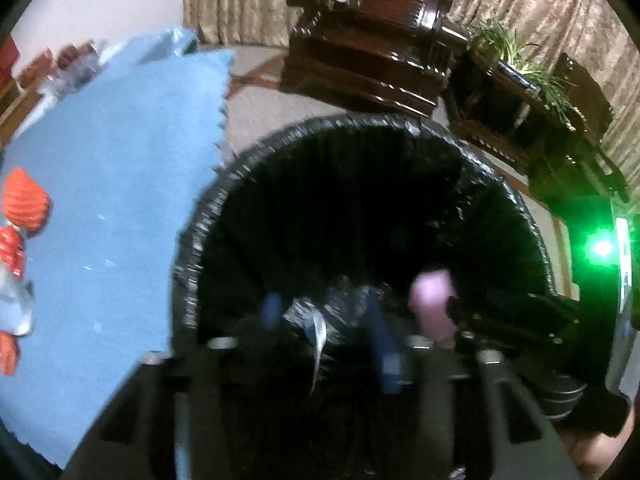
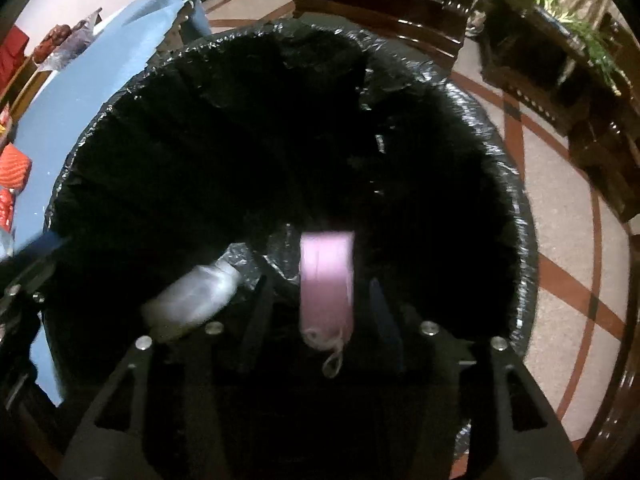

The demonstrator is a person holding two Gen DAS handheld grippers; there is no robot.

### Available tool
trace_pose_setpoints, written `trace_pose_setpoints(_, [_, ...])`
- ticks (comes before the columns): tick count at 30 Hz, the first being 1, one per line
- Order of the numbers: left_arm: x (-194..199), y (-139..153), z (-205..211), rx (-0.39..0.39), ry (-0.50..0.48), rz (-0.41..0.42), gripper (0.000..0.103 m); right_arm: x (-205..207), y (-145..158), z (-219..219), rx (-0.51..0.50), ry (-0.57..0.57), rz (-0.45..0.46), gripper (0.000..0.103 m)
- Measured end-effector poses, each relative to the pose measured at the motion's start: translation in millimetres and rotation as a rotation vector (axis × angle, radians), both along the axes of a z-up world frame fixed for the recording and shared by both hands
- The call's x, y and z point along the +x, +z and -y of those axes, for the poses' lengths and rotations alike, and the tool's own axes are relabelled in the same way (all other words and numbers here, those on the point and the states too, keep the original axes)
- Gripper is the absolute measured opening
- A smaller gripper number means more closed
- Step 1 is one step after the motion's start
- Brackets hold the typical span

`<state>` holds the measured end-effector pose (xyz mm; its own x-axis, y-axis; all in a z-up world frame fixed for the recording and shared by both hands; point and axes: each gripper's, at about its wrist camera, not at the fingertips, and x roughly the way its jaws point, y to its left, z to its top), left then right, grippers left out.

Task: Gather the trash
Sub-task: 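Open both tools to drop the mask and tube into the bin, then move both open tools back over the items on the table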

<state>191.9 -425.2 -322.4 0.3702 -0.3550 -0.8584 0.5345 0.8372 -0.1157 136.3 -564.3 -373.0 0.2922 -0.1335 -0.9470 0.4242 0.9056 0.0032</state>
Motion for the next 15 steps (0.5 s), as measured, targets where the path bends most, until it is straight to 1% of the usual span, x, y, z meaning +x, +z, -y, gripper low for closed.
trace_pose_setpoints(2, [-0.6, 4.8, -6.4, -0.006, -0.004, 0.004, 0.054, -5.2, 5.6, 0.4, 0.004, -0.017, 0.013, 0.049])
trace_pose_setpoints(5, [-1.2, 13.6, -19.4, -0.009, 0.005, 0.026, 0.054, -14.1, 21.7, -1.1, -0.018, -0.04, 0.043, 0.049])
trace_pose_setpoints(10, [2.4, 35.4, -53.8, -0.021, 0.038, 0.062, 0.054, -25.8, 58.1, -20.4, -0.07, -0.047, 0.113, 0.05])
trace_pose_setpoints(14, [2.3, 51.5, -83.1, -0.023, 0.056, 0.095, 0.057, -31.7, 86.1, -38.9, -0.052, -0.039, 0.175, 0.05])
trace_pose_setpoints(15, [1.9, 54.9, -91.0, -0.022, 0.061, 0.104, 0.059, -31.7, 91.5, -46.8, -0.043, -0.03, 0.184, 0.05])
